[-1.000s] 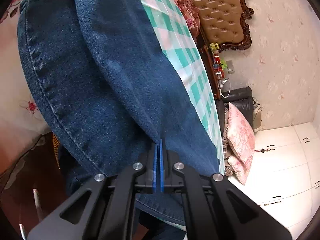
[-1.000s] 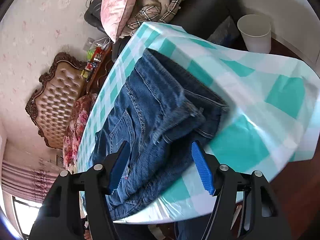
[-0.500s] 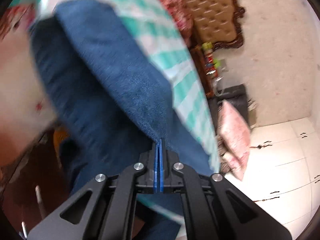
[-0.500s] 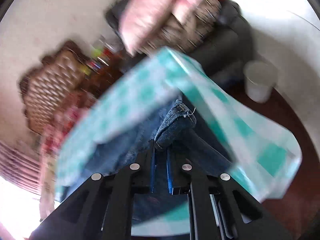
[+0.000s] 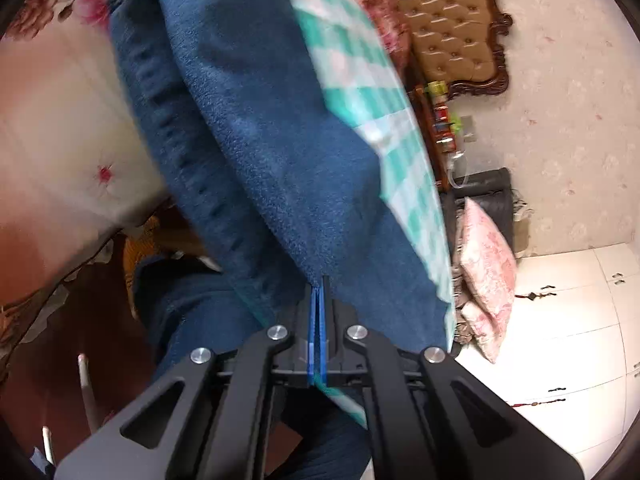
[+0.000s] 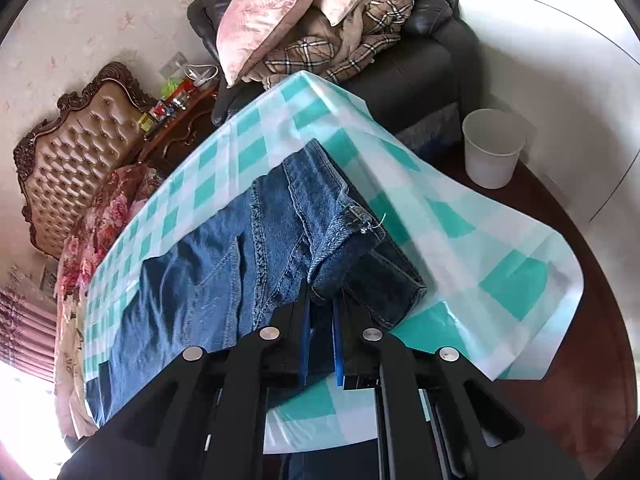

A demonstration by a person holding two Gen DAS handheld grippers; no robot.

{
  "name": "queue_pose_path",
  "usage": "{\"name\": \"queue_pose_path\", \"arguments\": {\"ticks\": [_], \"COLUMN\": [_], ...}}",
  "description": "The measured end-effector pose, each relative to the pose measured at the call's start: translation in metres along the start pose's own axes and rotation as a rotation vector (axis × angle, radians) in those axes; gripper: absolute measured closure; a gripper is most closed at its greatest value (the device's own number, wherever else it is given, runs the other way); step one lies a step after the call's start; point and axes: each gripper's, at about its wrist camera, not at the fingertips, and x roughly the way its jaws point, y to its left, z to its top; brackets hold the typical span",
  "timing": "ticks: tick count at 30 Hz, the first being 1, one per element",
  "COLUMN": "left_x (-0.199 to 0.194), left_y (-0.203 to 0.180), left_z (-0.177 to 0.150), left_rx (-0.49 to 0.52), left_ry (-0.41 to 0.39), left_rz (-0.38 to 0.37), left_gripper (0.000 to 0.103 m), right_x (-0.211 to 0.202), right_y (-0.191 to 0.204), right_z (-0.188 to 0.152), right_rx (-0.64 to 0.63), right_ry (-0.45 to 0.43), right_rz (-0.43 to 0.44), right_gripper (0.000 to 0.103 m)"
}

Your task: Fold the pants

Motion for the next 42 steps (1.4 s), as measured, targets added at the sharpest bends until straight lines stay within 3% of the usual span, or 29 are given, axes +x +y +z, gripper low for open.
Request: {"name": "queue_pose_path", "arguments": {"ticks": [2, 6, 9, 12, 14, 16, 20, 24, 26, 30, 33, 35, 37, 40, 42], "left_x": [0.003, -0.003, 0.011, 0.012, 0.001, -0.011, -0.033, -0.043, -0.047, -0.071, -0.067, -0.058, -0.061, -0.078, -0.083], "left_y": [0.007, -0.001, 0.012, 0.022, 0.031, 0.04, 0.061, 0.068, 0.07, 0.048, 0.06, 0.085, 0.094, 0.094, 0.101], "left_z": [-0.002, -0.008, -0.007, -0.007, 0.002, 0.018, 0.068, 0.096, 0.106, 0.094, 0.08, 0.079, 0.077, 0.075, 0.08], "left_rx": [-0.028, 0.011, -0.01, -0.024, -0.035, -0.047, -0.091, -0.093, -0.105, -0.058, -0.104, -0.187, -0.208, -0.179, -0.191], "left_ry": [0.012, -0.014, 0.014, 0.008, -0.039, -0.108, -0.208, -0.237, -0.243, -0.296, -0.282, -0.259, -0.273, -0.339, -0.355], "left_rz": [-0.005, -0.006, 0.012, -0.003, -0.012, -0.017, -0.034, -0.028, -0.013, -0.001, 0.023, 0.025, 0.014, 0.039, 0.047], "left_gripper": [0.103, 0.103, 0.103, 0.101, 0.08, 0.073, 0.073, 0.076, 0.1, 0.1, 0.1, 0.099, 0.089, 0.057, 0.052], "right_x": [0.002, -0.004, 0.026, 0.043, 0.043, 0.046, 0.047, 0.047, 0.047, 0.047, 0.047, 0.048, 0.047, 0.047, 0.048], "right_y": [-0.002, 0.001, -0.002, -0.006, -0.004, -0.003, -0.003, -0.002, -0.002, -0.001, -0.001, -0.001, -0.002, -0.006, -0.005], "right_z": [-0.003, -0.005, -0.006, -0.018, -0.02, -0.019, -0.019, -0.02, -0.021, -0.02, -0.02, -0.019, -0.018, -0.019, -0.019], "right_rx": [-0.003, -0.009, -0.041, -0.048, -0.06, -0.065, -0.066, -0.058, -0.053, -0.055, -0.05, -0.051, -0.054, -0.048, -0.053], "right_ry": [0.007, -0.014, 0.022, 0.034, 0.024, 0.028, 0.032, 0.03, 0.031, 0.032, 0.032, 0.035, 0.038, 0.037, 0.035], "right_rz": [-0.009, -0.015, -0.117, -0.165, -0.181, -0.189, -0.195, -0.192, -0.195, -0.2, -0.197, -0.194, -0.188, -0.176, -0.184], "right_gripper": [0.094, 0.094, 0.094, 0.094, 0.094, 0.094, 0.094, 0.094, 0.094, 0.094, 0.094, 0.094, 0.094, 0.094, 0.094]}}
